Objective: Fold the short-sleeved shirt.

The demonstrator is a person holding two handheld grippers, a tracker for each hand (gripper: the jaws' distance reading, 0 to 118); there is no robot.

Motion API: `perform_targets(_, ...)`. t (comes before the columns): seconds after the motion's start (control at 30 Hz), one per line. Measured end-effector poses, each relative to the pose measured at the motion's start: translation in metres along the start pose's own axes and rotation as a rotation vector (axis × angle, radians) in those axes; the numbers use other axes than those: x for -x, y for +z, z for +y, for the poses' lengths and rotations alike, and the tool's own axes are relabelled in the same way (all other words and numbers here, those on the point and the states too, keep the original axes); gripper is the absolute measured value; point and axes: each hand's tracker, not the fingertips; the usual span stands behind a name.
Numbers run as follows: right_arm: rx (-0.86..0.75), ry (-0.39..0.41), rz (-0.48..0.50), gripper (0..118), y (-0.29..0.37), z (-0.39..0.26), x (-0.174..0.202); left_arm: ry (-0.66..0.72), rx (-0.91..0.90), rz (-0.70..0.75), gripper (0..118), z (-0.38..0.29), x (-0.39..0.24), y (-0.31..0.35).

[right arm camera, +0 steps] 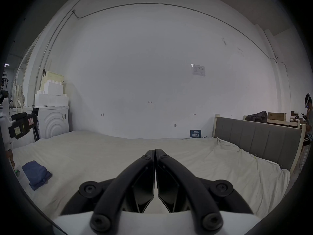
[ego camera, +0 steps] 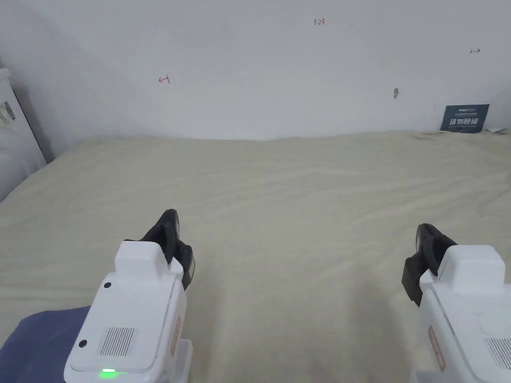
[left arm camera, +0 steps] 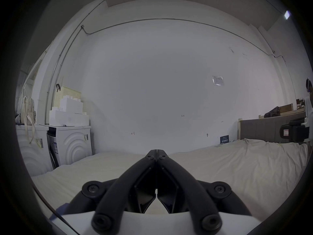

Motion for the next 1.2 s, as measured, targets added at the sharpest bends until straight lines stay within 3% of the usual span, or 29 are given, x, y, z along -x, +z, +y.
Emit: perform_targets(1.2,-0.007,0.006,0.003,1,0.001,-0.003,-0.002,-0.029,0.026,-0.026,0,-0.011,-0.012,0.002)
